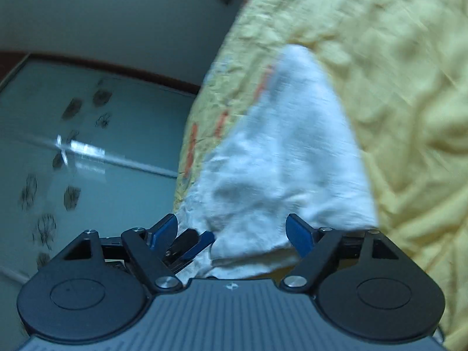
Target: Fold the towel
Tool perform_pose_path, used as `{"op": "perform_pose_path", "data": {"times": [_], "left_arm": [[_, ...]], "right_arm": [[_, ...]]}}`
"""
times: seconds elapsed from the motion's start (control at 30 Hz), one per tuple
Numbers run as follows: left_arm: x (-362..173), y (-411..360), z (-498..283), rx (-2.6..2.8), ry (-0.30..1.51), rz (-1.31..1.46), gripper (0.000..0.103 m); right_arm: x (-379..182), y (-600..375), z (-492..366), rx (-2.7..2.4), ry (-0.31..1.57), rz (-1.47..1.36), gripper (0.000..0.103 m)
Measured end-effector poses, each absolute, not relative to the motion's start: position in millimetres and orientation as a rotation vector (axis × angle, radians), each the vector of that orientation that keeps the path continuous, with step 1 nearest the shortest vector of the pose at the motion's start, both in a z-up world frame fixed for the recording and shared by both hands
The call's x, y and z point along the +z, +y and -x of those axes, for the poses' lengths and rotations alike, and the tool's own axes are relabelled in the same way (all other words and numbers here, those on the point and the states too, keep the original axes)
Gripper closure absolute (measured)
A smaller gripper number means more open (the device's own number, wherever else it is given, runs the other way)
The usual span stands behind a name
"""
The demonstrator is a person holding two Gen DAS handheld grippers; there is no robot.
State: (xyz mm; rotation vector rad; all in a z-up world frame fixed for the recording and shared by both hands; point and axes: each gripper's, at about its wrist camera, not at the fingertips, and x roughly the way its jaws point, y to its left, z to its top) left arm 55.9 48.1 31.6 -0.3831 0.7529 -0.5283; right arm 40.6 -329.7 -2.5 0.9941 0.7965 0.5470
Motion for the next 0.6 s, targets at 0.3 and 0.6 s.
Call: {"op": "perform_pose_path", "data": {"times": [0.3, 0.6], "left_arm": [[63.2, 242.3, 44.8, 0.050, 0.514, 0.732, 0.018], [69.3, 310.8, 96.7, 0.223, 0.382, 0.821, 0.009]], "right_arm": [[45.5, -143.1, -53.5, 0.638, 0.749, -0.069, 0.021], [12.4, 49.2, -26.5, 0.817, 0.551, 0.600, 0.022]]}}
